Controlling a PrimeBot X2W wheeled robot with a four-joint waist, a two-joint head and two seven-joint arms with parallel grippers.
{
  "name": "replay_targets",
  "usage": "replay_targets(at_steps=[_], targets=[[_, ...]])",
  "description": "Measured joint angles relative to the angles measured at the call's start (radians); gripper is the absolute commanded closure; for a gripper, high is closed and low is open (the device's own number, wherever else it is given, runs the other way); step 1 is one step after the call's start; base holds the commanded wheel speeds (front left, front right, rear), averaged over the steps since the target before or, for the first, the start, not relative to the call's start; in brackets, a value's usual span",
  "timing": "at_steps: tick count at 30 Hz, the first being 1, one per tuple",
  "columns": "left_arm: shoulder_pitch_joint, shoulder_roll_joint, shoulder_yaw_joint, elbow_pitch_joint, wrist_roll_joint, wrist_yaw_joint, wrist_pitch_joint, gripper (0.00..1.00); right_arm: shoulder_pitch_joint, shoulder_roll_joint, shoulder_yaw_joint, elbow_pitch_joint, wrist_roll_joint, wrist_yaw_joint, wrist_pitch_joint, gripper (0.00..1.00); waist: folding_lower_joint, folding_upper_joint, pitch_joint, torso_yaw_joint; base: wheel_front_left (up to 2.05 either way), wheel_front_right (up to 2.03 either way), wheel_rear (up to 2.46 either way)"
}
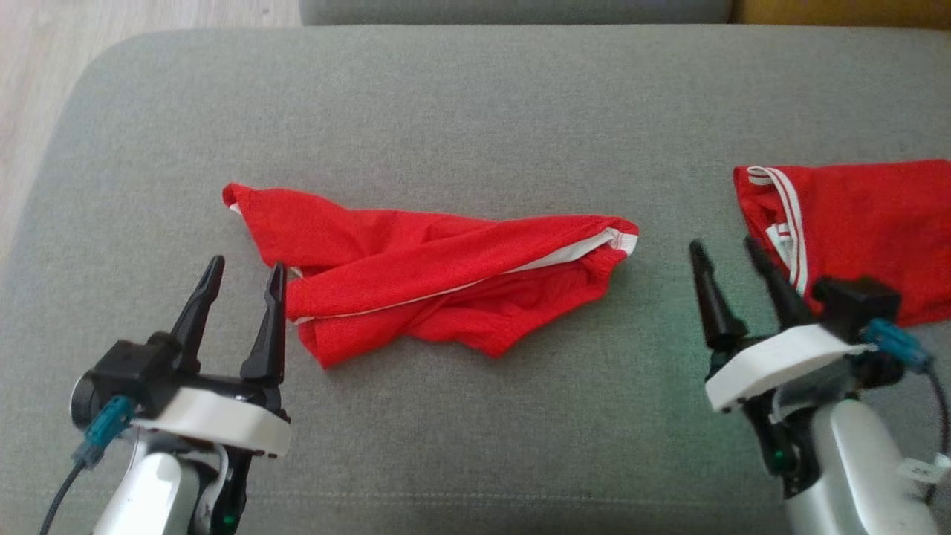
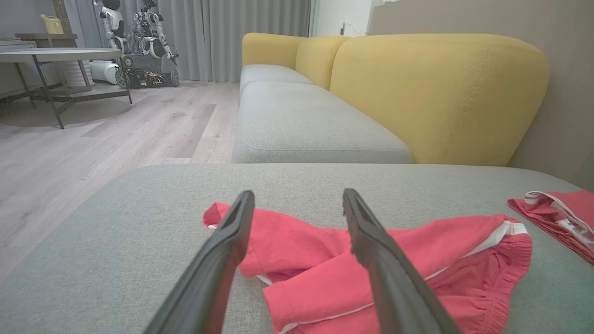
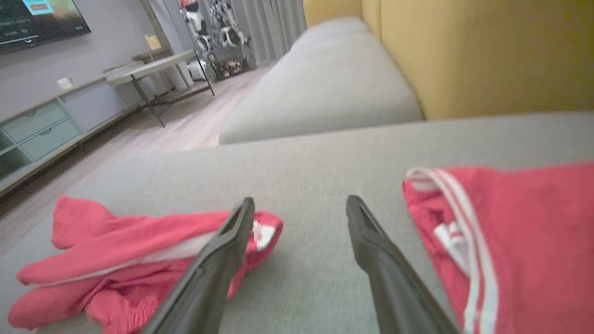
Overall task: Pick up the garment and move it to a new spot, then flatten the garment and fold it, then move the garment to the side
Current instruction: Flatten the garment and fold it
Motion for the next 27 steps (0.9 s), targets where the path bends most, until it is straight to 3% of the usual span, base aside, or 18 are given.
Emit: replay_targets(at_steps=[5,12,27], targets=[[0.020,0.005,0.005,-0.010,0.002,0.014,0.000,0.00,0.021,0.001,-0.028,-0.123,-0.096,0.000,-0.011,0.00,0.0000,0.0000,-0.024,-0.008,0.00,0.00,0.00],[0.069,0.019,0.006,-0.026,0.009,0.035,0.008,0.00,0.125,0.009,-0.041,-0.220,-0.138,0.000,-0.002,0.00,0.0000,0.0000,-0.055,-0.017,0.00,0.00,0.00],[0.074,0.029,0.006,-0.031,0.007,0.043,0.031,0.00,0.152,0.015,-0.057,-0.260,-0.123,0.000,0.011,0.00,0.0000,0.0000,-0.045,-0.029,0.00,0.00,0.00]])
